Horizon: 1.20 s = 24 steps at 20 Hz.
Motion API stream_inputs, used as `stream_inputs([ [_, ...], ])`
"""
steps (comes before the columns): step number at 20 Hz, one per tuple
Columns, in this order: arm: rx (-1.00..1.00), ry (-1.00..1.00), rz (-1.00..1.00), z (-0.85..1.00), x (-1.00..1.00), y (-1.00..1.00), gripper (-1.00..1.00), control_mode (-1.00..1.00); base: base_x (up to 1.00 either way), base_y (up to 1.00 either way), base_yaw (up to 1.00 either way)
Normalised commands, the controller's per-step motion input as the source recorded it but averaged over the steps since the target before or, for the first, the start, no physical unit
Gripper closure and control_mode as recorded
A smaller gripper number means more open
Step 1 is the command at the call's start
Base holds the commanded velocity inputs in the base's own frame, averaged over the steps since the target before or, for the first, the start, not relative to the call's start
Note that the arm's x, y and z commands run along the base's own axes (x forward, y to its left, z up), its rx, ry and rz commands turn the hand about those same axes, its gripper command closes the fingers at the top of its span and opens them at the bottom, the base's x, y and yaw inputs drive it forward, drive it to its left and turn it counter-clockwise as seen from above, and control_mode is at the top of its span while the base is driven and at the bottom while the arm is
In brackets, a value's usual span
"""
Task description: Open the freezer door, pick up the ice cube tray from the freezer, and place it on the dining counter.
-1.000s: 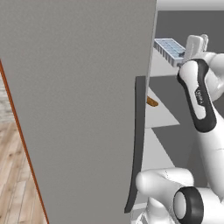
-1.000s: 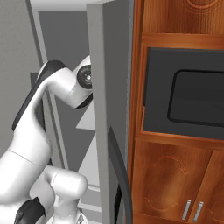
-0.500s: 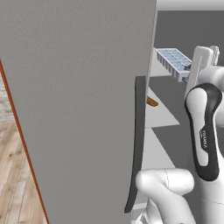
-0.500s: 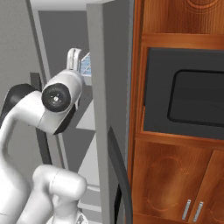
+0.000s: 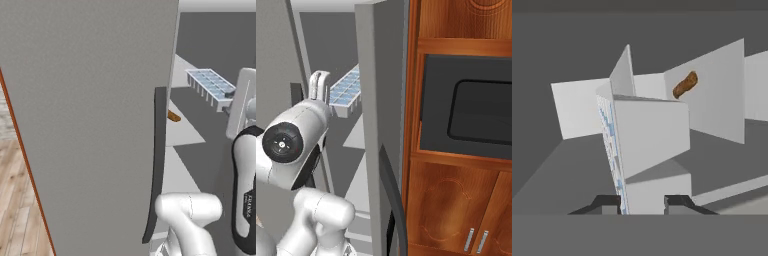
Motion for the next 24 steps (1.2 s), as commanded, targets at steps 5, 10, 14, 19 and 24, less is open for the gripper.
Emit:
stream_inputs([
  [5, 0.00, 0.01, 0.01, 0.00, -0.52, 0.00, 1.00, 1.00, -0.39, 0.00, 0.03],
  [10, 0.00, 0.00, 0.00, 0.00, 0.00, 0.00, 1.00, 1.00, -1.00, 0.13, 0.36],
  [14, 0.00, 0.00, 0.00, 0.00, 0.00, 0.00, 1.00, 1.00, -0.65, 0.54, 0.84],
  [19, 0.00, 0.00, 0.00, 0.00, 0.00, 0.00, 1.00, 1.00, -0.22, 0.32, 1.00],
  [24, 0.00, 0.00, 0.00, 0.00, 0.00, 0.00, 1.00, 1.00, -0.22, 0.27, 1.00],
])
